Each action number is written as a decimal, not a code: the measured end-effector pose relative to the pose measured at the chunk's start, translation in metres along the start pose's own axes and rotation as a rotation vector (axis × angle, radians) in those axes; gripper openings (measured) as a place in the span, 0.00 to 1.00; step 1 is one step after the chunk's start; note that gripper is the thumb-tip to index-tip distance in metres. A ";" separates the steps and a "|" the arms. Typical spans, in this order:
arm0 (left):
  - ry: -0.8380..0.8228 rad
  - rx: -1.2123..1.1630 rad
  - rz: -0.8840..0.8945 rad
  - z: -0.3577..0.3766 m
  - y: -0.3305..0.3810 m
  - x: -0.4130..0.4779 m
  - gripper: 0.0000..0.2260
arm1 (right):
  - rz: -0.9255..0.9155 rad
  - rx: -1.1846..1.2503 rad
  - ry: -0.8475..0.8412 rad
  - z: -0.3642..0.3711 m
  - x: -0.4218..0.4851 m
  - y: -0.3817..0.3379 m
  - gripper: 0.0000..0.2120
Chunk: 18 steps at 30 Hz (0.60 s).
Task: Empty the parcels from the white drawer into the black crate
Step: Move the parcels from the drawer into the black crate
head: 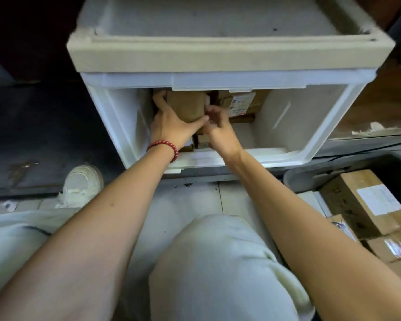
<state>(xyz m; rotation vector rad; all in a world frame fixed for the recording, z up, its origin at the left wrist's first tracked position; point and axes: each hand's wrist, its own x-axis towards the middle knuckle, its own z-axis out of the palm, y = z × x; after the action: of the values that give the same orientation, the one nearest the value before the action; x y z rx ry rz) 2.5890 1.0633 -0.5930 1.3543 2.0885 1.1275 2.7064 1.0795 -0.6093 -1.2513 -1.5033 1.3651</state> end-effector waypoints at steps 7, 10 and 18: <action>-0.026 -0.078 0.124 -0.028 0.008 -0.057 0.42 | 0.029 -0.066 0.016 -0.024 -0.064 0.002 0.25; -0.092 -0.148 0.122 -0.038 0.014 -0.081 0.41 | 0.089 0.014 0.120 -0.039 -0.083 0.005 0.27; -0.432 -0.395 0.030 -0.038 0.028 -0.134 0.36 | 0.270 0.382 0.271 -0.065 -0.155 0.013 0.21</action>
<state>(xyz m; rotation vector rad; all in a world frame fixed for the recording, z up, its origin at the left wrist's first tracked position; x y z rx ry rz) 2.6378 0.9345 -0.5603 1.2953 1.4582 1.0723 2.8095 0.9462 -0.5985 -1.3552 -0.8631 1.4971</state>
